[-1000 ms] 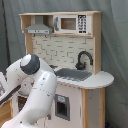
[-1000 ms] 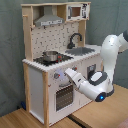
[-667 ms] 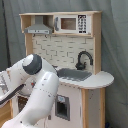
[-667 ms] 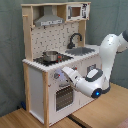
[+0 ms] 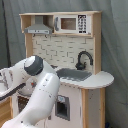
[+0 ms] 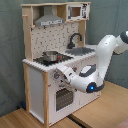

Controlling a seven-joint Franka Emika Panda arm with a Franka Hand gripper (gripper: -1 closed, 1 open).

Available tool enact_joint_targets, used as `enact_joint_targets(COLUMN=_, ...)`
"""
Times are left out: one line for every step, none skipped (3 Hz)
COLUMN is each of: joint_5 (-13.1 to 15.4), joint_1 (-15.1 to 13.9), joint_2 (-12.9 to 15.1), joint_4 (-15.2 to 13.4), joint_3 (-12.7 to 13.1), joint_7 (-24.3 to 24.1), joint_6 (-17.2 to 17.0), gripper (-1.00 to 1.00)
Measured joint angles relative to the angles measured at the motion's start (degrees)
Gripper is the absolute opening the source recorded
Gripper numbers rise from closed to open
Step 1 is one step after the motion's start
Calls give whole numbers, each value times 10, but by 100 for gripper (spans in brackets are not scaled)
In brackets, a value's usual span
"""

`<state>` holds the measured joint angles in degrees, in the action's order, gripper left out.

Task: Play with the kitchen

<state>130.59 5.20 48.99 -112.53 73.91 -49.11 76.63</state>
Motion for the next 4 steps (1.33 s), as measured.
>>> enact_joint_targets(joint_5=1, joint_1=0, joint_2=6, joint_4=13, joint_3=-4, joint_7=14, joint_6=13, gripper=100)
enact_joint_targets(joint_5=1, joint_1=0, joint_2=5, joint_4=13, joint_3=-4, joint_7=16, joint_6=13, gripper=-100)
enact_joint_targets(joint_5=3, joint_1=0, joint_2=5, joint_4=21, joint_3=-1, joint_7=55, joint_6=12, gripper=-100)
enact_joint_targets(joint_5=3, joint_1=0, joint_2=5, joint_4=21, joint_3=-1, joint_7=120, joint_6=12, gripper=-100)
